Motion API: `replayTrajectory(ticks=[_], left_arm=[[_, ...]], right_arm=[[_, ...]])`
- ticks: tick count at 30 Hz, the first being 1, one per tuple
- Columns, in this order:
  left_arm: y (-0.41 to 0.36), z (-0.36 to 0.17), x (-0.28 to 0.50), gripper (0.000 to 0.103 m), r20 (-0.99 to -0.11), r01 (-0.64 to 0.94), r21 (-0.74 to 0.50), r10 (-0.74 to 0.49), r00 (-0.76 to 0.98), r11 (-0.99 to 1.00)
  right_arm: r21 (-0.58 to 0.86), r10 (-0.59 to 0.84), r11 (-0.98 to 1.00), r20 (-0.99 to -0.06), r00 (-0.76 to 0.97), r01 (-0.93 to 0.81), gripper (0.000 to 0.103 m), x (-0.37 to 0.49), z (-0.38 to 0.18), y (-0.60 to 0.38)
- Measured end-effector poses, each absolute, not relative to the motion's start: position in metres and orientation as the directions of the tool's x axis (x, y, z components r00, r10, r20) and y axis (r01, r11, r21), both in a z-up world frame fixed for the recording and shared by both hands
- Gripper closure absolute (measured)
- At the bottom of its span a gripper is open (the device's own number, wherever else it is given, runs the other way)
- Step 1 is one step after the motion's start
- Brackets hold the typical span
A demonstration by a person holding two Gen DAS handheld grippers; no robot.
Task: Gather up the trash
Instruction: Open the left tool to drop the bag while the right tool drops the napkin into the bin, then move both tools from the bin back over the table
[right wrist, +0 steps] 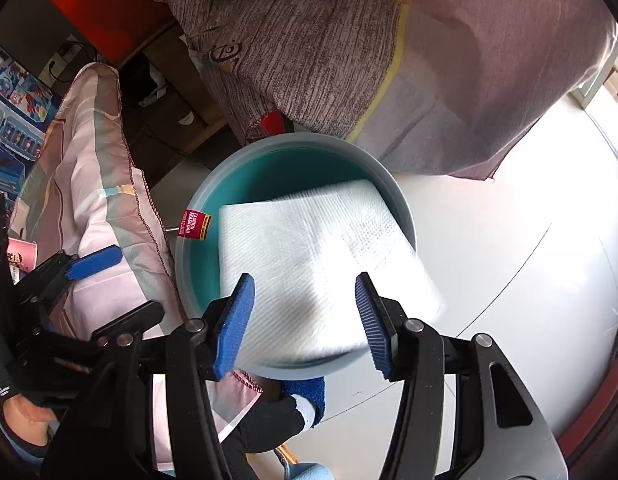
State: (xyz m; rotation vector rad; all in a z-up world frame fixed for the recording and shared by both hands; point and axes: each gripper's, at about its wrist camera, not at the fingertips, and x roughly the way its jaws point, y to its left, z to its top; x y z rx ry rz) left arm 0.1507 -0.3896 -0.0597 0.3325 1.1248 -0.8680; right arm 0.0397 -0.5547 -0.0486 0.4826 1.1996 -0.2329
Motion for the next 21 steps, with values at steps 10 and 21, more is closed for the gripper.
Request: replayTrajectory(ticks=[10,21], left_arm=[[-0.364,-0.043,0.143,0.01,-0.869,0.731,-0.213,-0.467,0.161,0.648],[-0.311,-0.024,0.131,0.007,-0.851,0.683,-0.229,-0.483,0.205,0.693]], right_arm=[[0.257,0.104,0.844,-0.939,0.328,0.47,0.019,0.039,-0.039,-0.552],[0.233,0.09,0.877,-0.939,0.332,0.42,0.019,0.032,-0.011,-0.514]])
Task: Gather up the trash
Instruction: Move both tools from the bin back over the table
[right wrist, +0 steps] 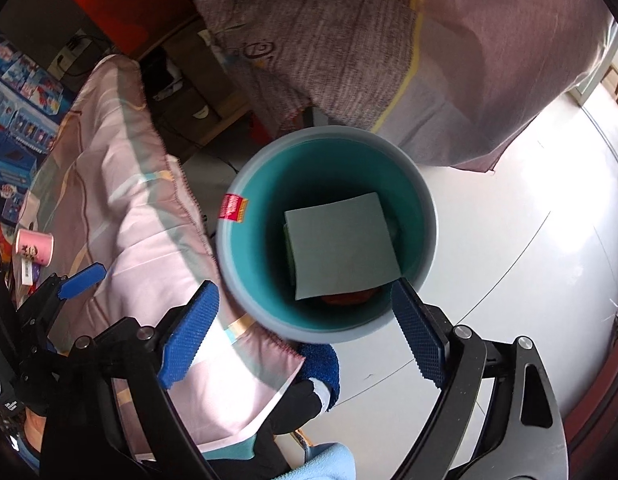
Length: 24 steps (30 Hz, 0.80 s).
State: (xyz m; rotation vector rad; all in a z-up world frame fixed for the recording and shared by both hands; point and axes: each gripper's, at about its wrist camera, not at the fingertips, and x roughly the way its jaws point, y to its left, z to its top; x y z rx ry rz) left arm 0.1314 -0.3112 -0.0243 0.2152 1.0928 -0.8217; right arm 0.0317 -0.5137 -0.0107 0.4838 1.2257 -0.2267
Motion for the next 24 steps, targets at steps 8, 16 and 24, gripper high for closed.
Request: replayTrajectory(ticks=[8,16,24], left_arm=[[-0.247,-0.012,0.119,0.004,-0.838,0.631,-0.224,-0.478,0.264,0.742],[-0.156,-0.01,0.112,0.004,-0.836,0.538,-0.207,-0.433,0.336,0.817],[-0.055,-0.007,0.11,0.004,-0.828,0.416,-0.209,-0.387,0.406,0.885]], right_arm=[[0.232,0.114,0.907,-0.938,0.327,0.351,0.019,0.03,0.005,-0.466],[0.197,0.128,0.955,-0.948,0.29,0.222,0.019,0.043,0.012,-0.39],[0.175,0.152,0.982,-0.953,0.263,0.069,0.019,0.063,0.018,-0.302]])
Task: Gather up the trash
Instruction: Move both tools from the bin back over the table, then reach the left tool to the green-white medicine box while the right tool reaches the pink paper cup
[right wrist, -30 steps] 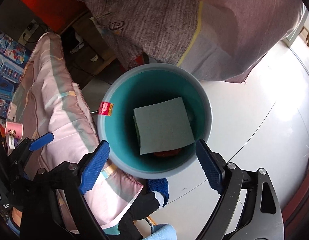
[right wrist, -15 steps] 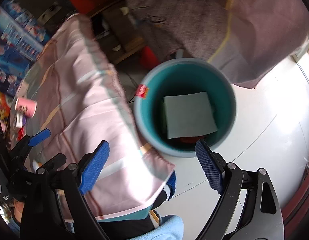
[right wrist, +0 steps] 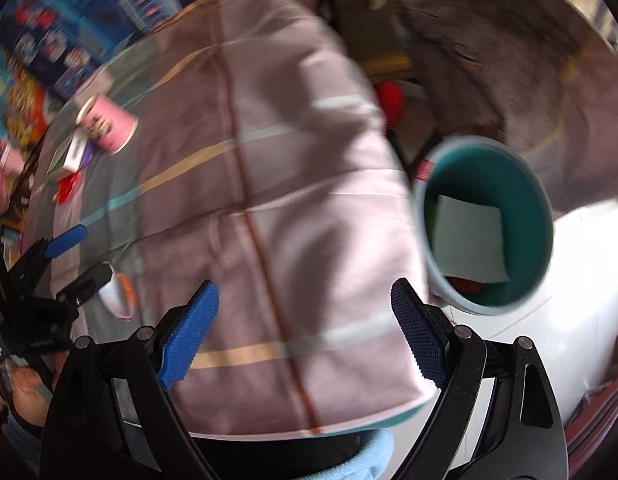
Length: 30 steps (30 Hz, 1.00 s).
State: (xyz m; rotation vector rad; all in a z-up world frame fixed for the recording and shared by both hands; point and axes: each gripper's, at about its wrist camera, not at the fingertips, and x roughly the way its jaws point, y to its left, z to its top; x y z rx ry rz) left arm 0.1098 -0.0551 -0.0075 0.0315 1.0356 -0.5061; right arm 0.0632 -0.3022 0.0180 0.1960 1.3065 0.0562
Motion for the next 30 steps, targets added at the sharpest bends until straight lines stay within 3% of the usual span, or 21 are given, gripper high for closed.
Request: replayTrajectory(ticks=[16,30], left_arm=[[0.125,-0.008,0.154,0.004,-0.838,0.116,-0.21,-0.24,0.489,0.971],[0.195,-0.019,0.211,0.004,-0.842,-0.053,-0.278,-0.216,0.495,0.959]], right_arm=[[0.131,0.168,0.975,-0.964,0.206,-0.18,0.019,0.157,0.023,-0.143],[0.1,0.189,0.929,-0.956,0.223,-0.356,0.019,0.263,0.031,-0.019]])
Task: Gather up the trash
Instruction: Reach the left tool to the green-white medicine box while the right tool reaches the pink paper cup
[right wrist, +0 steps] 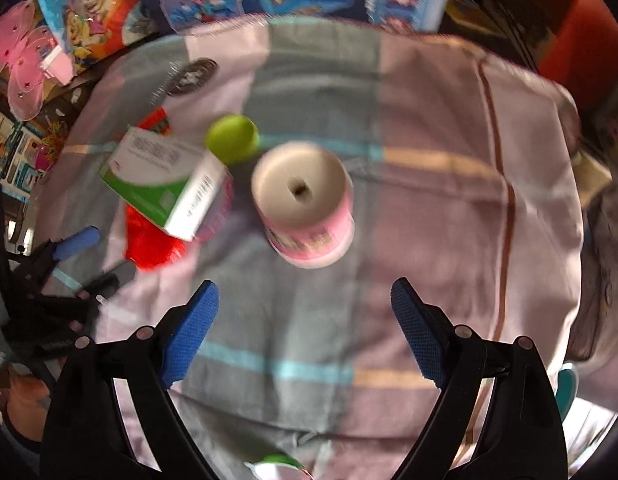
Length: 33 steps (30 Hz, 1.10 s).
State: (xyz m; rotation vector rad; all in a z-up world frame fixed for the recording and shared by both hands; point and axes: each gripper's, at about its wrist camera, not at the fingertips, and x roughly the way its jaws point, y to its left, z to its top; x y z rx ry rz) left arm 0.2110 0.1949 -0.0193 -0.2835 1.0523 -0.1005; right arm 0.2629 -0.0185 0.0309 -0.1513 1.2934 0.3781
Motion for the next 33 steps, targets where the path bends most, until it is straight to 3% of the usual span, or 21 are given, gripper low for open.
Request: replayTrajectory(ticks=[6,8,11,13,19,27,33], left_arm=[[0.207,-0.021,0.217,0.004,-0.845,-0.073,-0.264,-0.194,0.499,0.962],[0.212,-0.022,0.218,0.004,-0.846,-0.083,-0.265,-0.19,0.498,0.961],[0.218,-0.025,0.22,0.004,-0.845,-0.097,-0.299,-0.216,0.49,0.949],[0.22,-0.025,0.222,0.004,-0.837,-0.1,-0.325,-0.237,0.494,0.94],[0.21,-0.025,0.226,0.004,-0.837,-0.062,-0.326,-0.257,0.483,0.943],[0.207,-0.027,0.208,0.004,-0.833,-0.051,-0.336,-0.272,0.483,0.94],[0.203,-0.031,0.21,0.004,-0.831,-0.084,-0.344,-0.262,0.49,0.935]], right_arm=[[0.068,0.215,0.887,-0.936,0.279,-0.457,0.019,0.291,0.059,0.028],[0.061,0.223,0.877,-0.93,0.291,-0.476,0.024,0.299,0.063,0.041],[0.083,0.233,0.87,-0.938,0.258,-0.486,0.053,0.32,0.055,0.057],[0.111,0.231,0.876,-0.951,0.205,-0.47,0.081,0.337,0.04,0.064],[0.183,0.246,0.86,-0.967,0.071,-0.476,0.09,0.356,0.006,0.085],[0.348,0.336,0.751,-0.933,-0.129,-0.561,0.09,0.318,0.003,0.119],[0.226,0.281,0.794,-0.96,0.011,-0.564,0.085,0.319,0.024,0.106]])
